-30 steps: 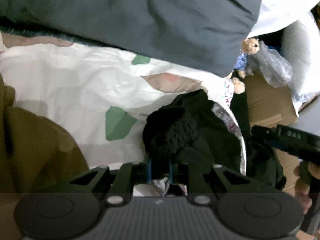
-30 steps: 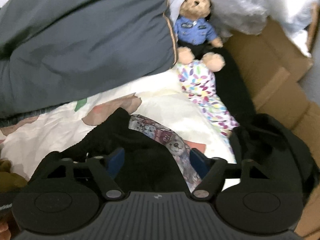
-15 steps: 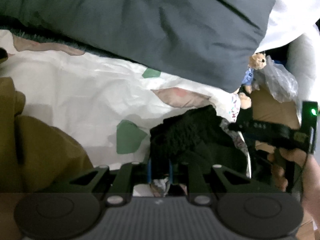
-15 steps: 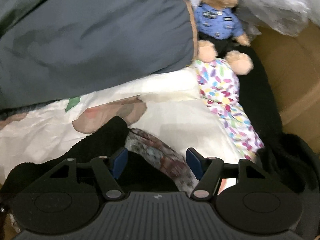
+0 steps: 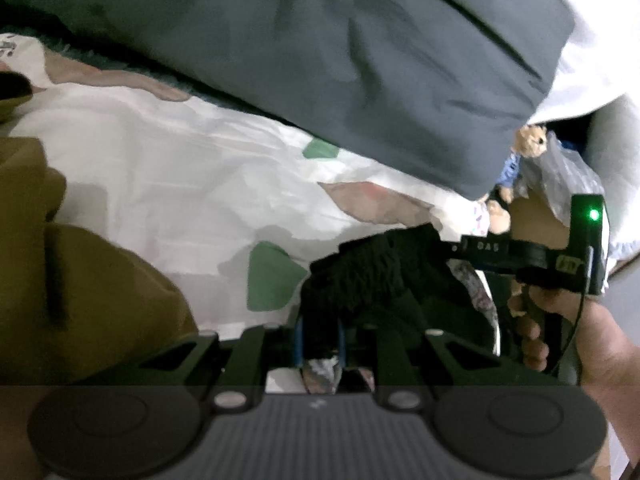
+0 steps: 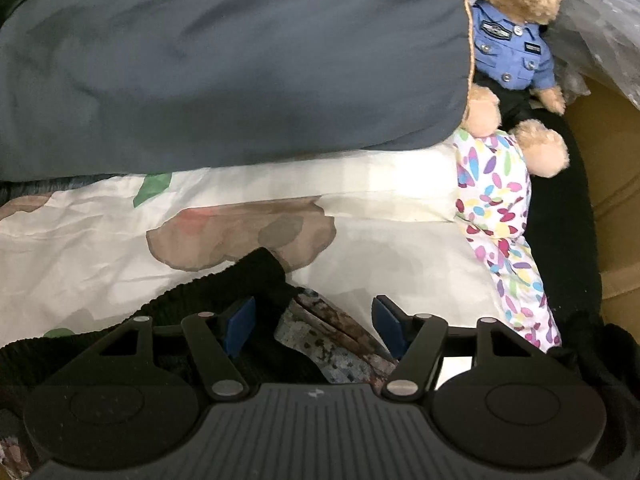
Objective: Fold clothes
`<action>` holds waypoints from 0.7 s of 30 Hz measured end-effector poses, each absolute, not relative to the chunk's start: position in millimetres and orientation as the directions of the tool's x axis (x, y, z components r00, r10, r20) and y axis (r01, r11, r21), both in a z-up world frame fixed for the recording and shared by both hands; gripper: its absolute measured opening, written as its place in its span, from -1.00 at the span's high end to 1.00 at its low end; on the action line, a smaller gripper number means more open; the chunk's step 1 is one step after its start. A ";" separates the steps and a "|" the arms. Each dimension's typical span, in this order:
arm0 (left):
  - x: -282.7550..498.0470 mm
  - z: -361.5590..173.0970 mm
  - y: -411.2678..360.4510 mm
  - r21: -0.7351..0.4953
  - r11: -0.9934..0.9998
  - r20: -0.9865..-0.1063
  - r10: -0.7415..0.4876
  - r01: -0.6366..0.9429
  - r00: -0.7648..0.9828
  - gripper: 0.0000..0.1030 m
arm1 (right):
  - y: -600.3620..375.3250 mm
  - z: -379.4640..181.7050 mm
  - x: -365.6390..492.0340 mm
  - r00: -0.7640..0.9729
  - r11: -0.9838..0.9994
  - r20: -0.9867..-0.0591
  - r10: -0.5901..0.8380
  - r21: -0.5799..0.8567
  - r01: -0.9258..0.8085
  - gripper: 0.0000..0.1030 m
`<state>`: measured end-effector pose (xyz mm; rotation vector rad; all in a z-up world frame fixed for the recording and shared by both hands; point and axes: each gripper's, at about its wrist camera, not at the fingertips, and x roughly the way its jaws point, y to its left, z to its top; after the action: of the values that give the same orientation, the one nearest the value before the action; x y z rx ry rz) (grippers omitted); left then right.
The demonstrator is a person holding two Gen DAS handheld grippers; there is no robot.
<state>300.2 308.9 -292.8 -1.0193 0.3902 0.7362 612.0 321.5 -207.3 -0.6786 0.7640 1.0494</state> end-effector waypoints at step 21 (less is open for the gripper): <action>305.6 -282.4 309.3 -0.617 0.360 -0.596 0.367 -0.700 0.714 0.68 | 324.6 -196.9 589.8 0.306 0.289 -0.870 0.386 -0.200 -0.936 0.74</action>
<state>305.6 309.3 -282.4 -0.9810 0.3885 0.7100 589.8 324.6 -196.9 -0.8338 0.8092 1.0239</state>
